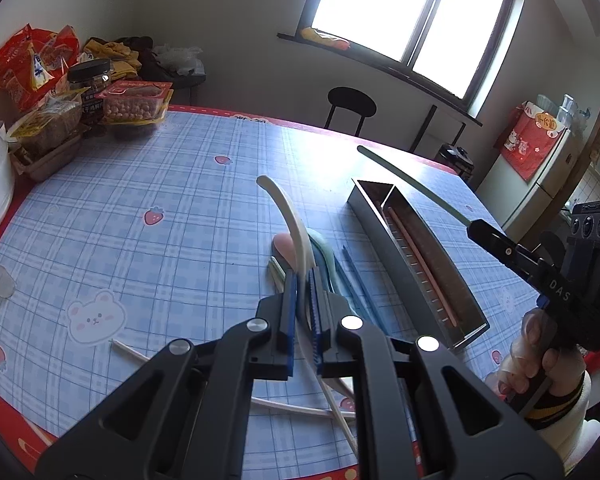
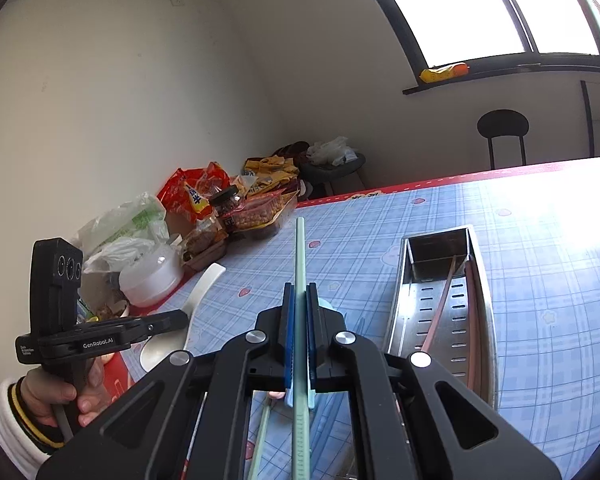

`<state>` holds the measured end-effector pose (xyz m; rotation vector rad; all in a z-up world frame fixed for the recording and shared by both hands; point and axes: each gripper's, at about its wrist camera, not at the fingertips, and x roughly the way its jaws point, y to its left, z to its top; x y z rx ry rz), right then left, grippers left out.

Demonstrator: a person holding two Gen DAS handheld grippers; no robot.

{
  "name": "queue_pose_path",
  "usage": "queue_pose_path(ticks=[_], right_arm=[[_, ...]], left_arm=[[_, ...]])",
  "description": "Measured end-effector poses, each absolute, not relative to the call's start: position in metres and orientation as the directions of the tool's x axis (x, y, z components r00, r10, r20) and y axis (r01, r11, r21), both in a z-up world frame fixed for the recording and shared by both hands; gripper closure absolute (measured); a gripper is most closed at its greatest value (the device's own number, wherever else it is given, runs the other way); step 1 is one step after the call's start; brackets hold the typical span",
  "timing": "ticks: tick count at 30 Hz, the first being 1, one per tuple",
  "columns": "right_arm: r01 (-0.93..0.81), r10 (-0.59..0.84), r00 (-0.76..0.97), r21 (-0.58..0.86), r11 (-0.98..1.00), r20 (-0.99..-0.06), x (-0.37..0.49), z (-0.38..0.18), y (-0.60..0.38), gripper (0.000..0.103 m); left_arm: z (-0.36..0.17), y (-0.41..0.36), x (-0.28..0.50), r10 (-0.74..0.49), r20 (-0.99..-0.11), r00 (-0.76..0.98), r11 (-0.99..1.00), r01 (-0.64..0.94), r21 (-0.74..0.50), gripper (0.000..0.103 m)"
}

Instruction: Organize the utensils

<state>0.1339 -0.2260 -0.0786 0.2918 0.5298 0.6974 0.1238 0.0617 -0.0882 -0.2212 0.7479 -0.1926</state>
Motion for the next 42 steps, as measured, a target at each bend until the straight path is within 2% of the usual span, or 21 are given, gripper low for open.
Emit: queue_pose_path(ticks=[9, 16, 22, 28, 42], right_arm=[[-0.487, 0.621, 0.713, 0.407, 0.772, -0.325, 0.13, -0.072, -0.249, 0.097], [-0.428, 0.567, 0.753, 0.407, 0.807, -0.333, 0.136, -0.075, -0.263, 0.097], [-0.38, 0.535, 0.759, 0.415, 0.827, -0.371, 0.149, -0.084, -0.269, 0.097], [-0.308, 0.451, 0.778, 0.36, 0.881, -0.438, 0.155, -0.095, -0.275, 0.097], [-0.253, 0.424, 0.733, 0.365, 0.896, -0.532, 0.175, -0.122, -0.281, 0.097]], left_arm=[[-0.075, 0.032, 0.141, -0.295, -0.644, 0.706, 0.953, 0.165, -0.256, 0.092], [-0.078, 0.003, 0.174, -0.401, -0.636, 0.659, 0.915, 0.253, -0.314, 0.092], [-0.088, -0.021, 0.204, -0.437, -0.654, 0.618, 0.899, 0.283, -0.334, 0.092], [-0.108, -0.041, 0.237, -0.443, -0.689, 0.574, 0.896, 0.266, -0.354, 0.092], [-0.136, -0.091, 0.289, -0.385, -0.755, 0.53, 0.922, 0.259, -0.289, 0.092]])
